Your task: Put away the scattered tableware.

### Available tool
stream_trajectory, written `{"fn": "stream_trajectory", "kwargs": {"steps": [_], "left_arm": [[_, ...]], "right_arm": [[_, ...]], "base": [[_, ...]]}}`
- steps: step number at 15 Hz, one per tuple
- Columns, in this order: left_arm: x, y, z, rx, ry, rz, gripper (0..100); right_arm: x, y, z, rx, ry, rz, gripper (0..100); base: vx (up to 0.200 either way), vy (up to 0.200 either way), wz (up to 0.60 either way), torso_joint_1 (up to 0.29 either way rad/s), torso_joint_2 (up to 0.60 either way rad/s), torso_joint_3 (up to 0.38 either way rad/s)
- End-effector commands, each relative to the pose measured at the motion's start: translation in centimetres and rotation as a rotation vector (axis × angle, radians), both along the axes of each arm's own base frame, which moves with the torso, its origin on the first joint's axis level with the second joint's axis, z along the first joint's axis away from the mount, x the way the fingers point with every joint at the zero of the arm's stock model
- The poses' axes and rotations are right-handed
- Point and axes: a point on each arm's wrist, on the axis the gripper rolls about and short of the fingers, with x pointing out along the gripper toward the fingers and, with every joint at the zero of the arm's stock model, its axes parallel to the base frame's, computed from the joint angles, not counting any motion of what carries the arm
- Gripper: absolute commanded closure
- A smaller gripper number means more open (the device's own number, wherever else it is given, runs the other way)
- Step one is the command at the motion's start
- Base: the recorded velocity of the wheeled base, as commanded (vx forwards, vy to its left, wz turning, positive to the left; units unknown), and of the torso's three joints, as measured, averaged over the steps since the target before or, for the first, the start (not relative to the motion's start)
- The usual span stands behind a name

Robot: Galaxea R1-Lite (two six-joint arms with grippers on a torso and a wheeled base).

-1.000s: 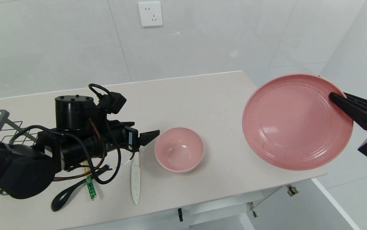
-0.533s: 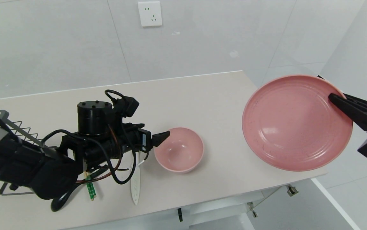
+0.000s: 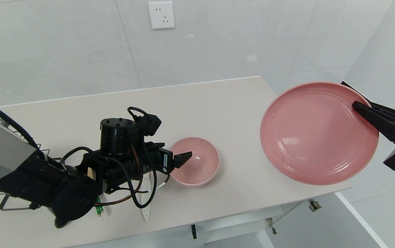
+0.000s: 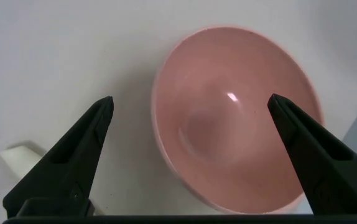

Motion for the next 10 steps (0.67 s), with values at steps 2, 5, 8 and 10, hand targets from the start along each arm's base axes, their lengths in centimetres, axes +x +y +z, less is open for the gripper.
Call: {"fn": "stream_trajectory", "kwargs": {"steps": [2,5,8,10], "left_arm": [[0.1,-0.1,-0.9,0.014,0.025,0.000,0],[0.2,-0.2,-1.3,0.020,0.035,-0.002,0],[0.2,-0.2,-1.9,0.030,0.053,-0.003,0],[0.5,-0.2,-2.5,0.036,0.067,0.002,0]], "right_arm": [[0.0,0.0,0.0,-0.001,-0.003,0.001,100],[0.0,0.0,0.0,-0.001,-0.003,0.001,100],[0.0,0.0,0.0,-0.002,-0.001,-0.001,100],[0.0,0.0,0.0,-0.002,0.000,-0.001,100]], "base": [[0.000,0.000,0.00,0.000,0.00,0.000],[0.000,0.000,0.00,0.000,0.00,0.000],[0.000,0.000,0.00,0.000,0.00,0.000],[0.000,0.000,0.00,0.000,0.00,0.000]]}}
